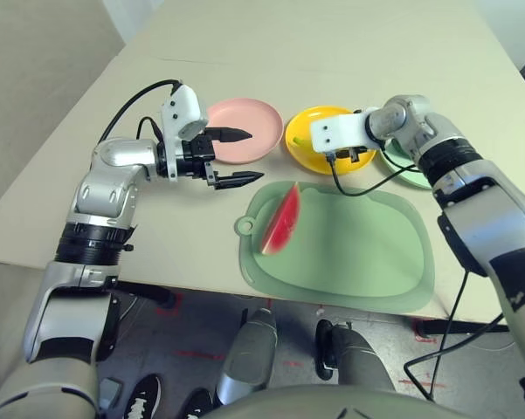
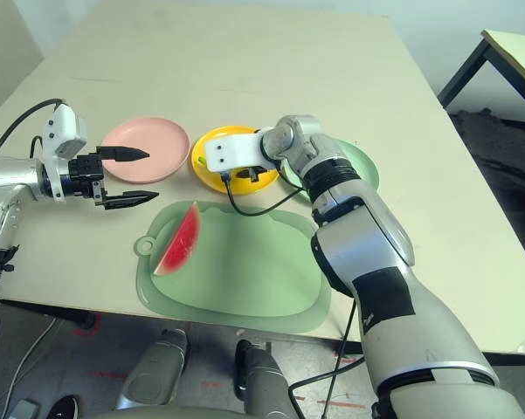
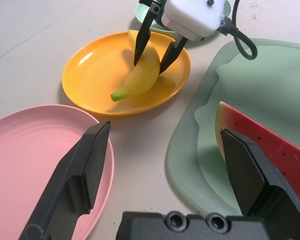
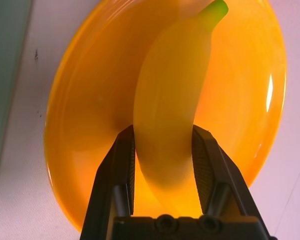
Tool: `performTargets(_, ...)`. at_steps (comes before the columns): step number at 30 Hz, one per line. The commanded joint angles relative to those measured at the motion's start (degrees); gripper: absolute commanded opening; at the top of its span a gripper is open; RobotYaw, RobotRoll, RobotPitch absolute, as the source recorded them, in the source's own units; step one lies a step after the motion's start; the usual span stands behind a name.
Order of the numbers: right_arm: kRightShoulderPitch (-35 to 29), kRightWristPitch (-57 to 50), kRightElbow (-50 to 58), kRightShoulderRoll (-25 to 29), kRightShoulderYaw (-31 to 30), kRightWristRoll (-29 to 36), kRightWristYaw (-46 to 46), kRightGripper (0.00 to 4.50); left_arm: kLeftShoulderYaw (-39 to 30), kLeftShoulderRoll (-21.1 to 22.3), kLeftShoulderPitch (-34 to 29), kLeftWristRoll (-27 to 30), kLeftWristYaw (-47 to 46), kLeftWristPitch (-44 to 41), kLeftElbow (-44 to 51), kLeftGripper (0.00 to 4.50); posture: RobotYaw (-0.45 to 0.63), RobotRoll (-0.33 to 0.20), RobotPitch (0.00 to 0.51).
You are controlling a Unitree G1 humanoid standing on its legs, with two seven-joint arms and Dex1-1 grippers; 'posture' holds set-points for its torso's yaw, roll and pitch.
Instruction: Place the fruits into color-matched plates.
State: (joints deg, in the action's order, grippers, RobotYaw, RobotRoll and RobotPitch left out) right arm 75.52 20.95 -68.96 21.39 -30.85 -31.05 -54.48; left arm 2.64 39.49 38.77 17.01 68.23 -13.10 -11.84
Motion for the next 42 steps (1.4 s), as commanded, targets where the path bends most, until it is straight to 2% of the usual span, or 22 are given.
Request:
performTargets(1, 1.13, 1.35, 0.03, 0.55, 0.22, -0.22, -0.64, 2.78, 0.66, 0.26, 0.22, -0.91, 0.6, 0.33, -0.85, 4.5, 0.25, 0.0, 0.169)
performTargets(3, 1.32, 1.82, 0.75, 1.13, 0.66, 0.18, -1.41, 3.64, 1.08, 0.12, 0.63, -1.22, 1.21, 0.55, -1.48, 4.5, 0.25, 0.0, 0.167)
performTargets(5, 1.63, 2.23, 1.89, 1.98, 1.36, 0.85, -2.38, 4.32, 1.5, 0.1, 1.25, -1.77, 1.89, 1.46, -2.52, 4.5, 0.24, 0.0, 0.166)
performTargets(6, 1.76, 2.46, 2.71, 2.64, 1.82, 1.32, -3.07, 4.48, 1.58, 0.08, 1.62, -1.92, 2.25, 1.94, -3.06, 4.5, 0.24, 0.0, 0.165)
performTargets(9, 1.45, 2.48, 6.2, 5.04, 3.73, 3.87, -6.5, 4.48, 1.83, 0.23, 2.62, -2.49, 3.76, 4.13, -4.39, 4.5, 0.25, 0.0, 0.162)
performTargets(13, -3.49, -4.32, 18.98, 9.79, 8.9, 12.31, -16.92, 4.48, 2.86, 0.86, 4.29, -3.56, 8.14, 9.9, -6.86, 4.5, 0.26, 0.0, 0.161)
performTargets(16, -13.48, -20.26, 38.98, 15.71, 13.05, 19.67, -25.71, 4.48, 4.13, 0.84, 5.84, -4.02, 12.44, 14.5, -8.75, 4.5, 0.24, 0.0, 0.158)
performTargets(19, -24.56, -35.75, 57.23, 22.44, 16.48, 25.01, -30.41, 4.48, 4.65, -0.61, 7.68, -3.01, 16.04, 17.77, -9.64, 4.5, 0.23, 0.0, 0.157)
performTargets(22, -33.61, -51.92, 70.69, 25.64, 21.76, 32.1, -30.02, 4.48, 5.55, -1.87, 9.66, -2.01, 21.43, 22.6, -10.64, 4.5, 0.21, 0.0, 0.154)
performTargets(25, -42.94, -65.26, 82.91, 26.12, 28.07, 39.16, -26.25, 4.48, 7.63, -2.03, 12.68, -0.82, 24.27, 29.32, -13.28, 4.5, 0.19, 0.0, 0.149)
performTargets(29, -54.04, -72.0, 93.98, 23.09, 33.64, 45.46, -19.2, 4.48, 13.57, -0.82, 16.81, 0.54, 24.27, 38.34, -17.48, 4.5, 0.16, 0.0, 0.14)
performTargets(32, -61.65, -71.57, 99.66, 16.25, 38.12, 51.3, -13.56, 4.48, 19.75, 0.46, 19.86, 0.99, 24.27, 45.42, -20.77, 4.5, 0.17, 0.0, 0.13)
performTargets(35, -70.86, -65.44, 103.2, 8.7, 40.63, 55.51, -9.28, 4.48, 26.85, 1.93, 23.59, 0.59, 24.27, 53.92, -25.95, 4.5, 0.17, 0.0, 0.123)
performTargets(37, -76.14, -57.99, 102.96, 4.55, 40.27, 56.15, -7.98, 4.48, 31.42, 2.33, 26.13, 0.65, 24.27, 59.13, -29.13, 4.5, 0.16, 0.0, 0.12)
performTargets(42, -83.05, -42.92, 98.13, -2.17, 36.57, 54.03, -3.84, 4.48, 42.23, 1.61, 32.2, -1.36, 24.27, 72.77, -36.69, 4.5, 0.15, 0.0, 0.114)
